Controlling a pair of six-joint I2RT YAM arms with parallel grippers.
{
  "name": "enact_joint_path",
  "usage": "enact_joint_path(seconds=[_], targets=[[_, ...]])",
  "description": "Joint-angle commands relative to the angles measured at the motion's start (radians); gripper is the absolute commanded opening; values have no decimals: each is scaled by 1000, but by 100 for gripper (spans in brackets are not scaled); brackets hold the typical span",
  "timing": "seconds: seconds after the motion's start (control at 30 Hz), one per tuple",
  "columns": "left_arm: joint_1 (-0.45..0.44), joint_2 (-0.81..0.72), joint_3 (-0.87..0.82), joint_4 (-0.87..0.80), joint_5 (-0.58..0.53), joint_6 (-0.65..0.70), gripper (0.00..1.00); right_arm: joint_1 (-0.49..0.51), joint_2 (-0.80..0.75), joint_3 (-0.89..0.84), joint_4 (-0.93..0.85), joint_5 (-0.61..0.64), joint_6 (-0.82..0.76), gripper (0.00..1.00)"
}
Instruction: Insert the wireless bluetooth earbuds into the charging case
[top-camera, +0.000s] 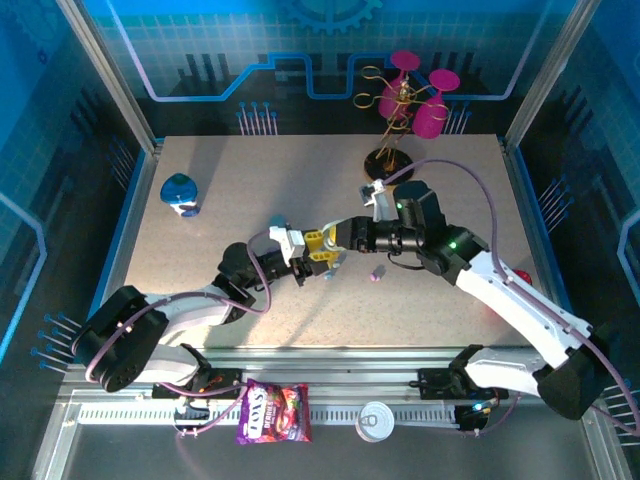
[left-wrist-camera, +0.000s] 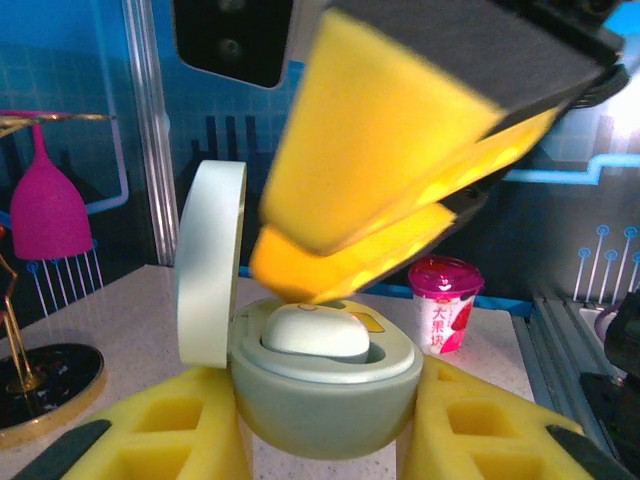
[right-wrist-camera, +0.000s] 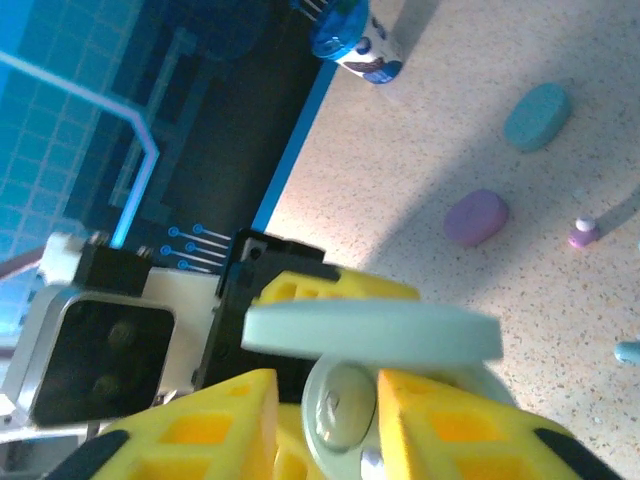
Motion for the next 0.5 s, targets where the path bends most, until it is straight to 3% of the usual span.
enact_joint_path(seconds=[0.0, 0.3, 0.47], targets=[[15, 9, 1, 120, -10, -38, 22, 18, -82, -32, -3, -17, -71, 37], [47, -16, -3, 114, 137, -64, 22, 0, -253, -144, 16, 115, -143, 44], [61, -24, -12, 123, 156, -85, 22, -44, -339, -254, 58, 249, -130, 46]])
